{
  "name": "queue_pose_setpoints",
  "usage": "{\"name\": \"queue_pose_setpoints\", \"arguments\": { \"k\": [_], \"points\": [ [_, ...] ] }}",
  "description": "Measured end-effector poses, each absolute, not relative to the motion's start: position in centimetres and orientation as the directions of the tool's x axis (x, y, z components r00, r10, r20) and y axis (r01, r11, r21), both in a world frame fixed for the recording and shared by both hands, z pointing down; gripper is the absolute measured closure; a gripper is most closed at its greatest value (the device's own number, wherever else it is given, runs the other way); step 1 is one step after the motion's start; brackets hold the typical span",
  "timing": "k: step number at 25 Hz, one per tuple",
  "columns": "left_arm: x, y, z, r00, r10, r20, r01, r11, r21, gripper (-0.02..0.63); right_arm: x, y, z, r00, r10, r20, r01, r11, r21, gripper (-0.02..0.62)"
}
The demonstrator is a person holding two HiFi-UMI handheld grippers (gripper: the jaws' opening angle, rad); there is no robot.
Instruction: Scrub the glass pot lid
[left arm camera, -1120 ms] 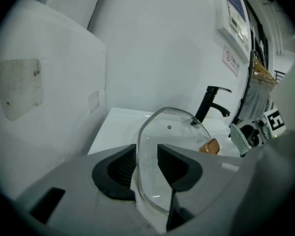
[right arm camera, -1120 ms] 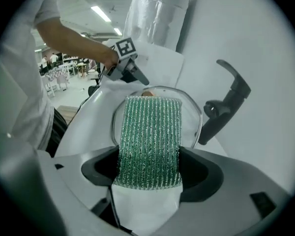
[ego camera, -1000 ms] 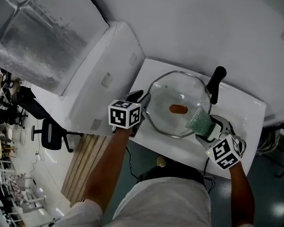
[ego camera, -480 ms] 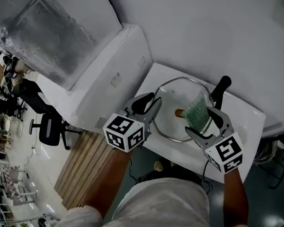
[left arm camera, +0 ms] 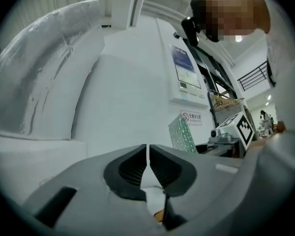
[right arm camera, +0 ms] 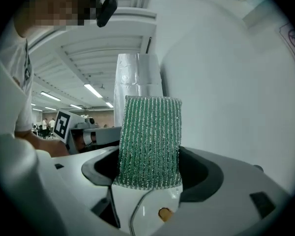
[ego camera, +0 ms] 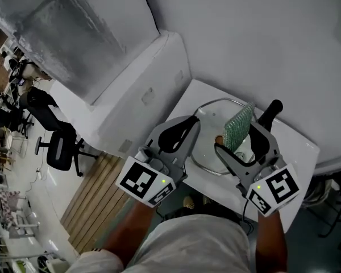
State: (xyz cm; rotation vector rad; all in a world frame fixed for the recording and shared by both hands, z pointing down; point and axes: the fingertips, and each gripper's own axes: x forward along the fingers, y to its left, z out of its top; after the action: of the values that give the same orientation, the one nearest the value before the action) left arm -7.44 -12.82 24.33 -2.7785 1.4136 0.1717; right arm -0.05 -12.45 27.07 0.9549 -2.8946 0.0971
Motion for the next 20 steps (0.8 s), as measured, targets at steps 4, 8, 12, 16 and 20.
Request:
{"name": "queue_pose_setpoints", "arguments": {
  "k": [4,8,12,16,20],
  "points": [
    [-8.3,-11.9,22.5,0.560,-0.814,-0.155,-0.822,-0.569,0.023,0.581,-1.0,-12.0,25.6,-0.813,-0.581,0.044,-0.583,0.811,-0.051,0.247],
    [-8.6,-10.9,21.5,0.550,-0.815,-0.184,-0.829,-0.560,0.004,0.588,-1.7,-11.2,24.2,-0.823,-0.568,-0.013,-0.567,0.823,-0.047,0.247],
    [-8.6,-10.3,21.4,0.549,-0.813,-0.195,-0.830,-0.558,-0.006,0.590,-2.1,-10.6,23.2,-0.824,-0.564,-0.059,-0.563,0.826,-0.030,0.247],
    [-8.6,-9.9,21.4,0.547,-0.813,-0.198,-0.829,-0.559,0.004,0.591,-2.0,-10.3,22.4,-0.815,-0.571,-0.100,-0.572,0.820,-0.018,0.247],
    [-8.5,-9.6,21.4,0.548,-0.812,-0.201,-0.828,-0.560,0.002,0.591,-1.5,-10.2,22.3,-0.804,-0.583,-0.121,-0.586,0.810,-0.010,0.247]
  ]
}}
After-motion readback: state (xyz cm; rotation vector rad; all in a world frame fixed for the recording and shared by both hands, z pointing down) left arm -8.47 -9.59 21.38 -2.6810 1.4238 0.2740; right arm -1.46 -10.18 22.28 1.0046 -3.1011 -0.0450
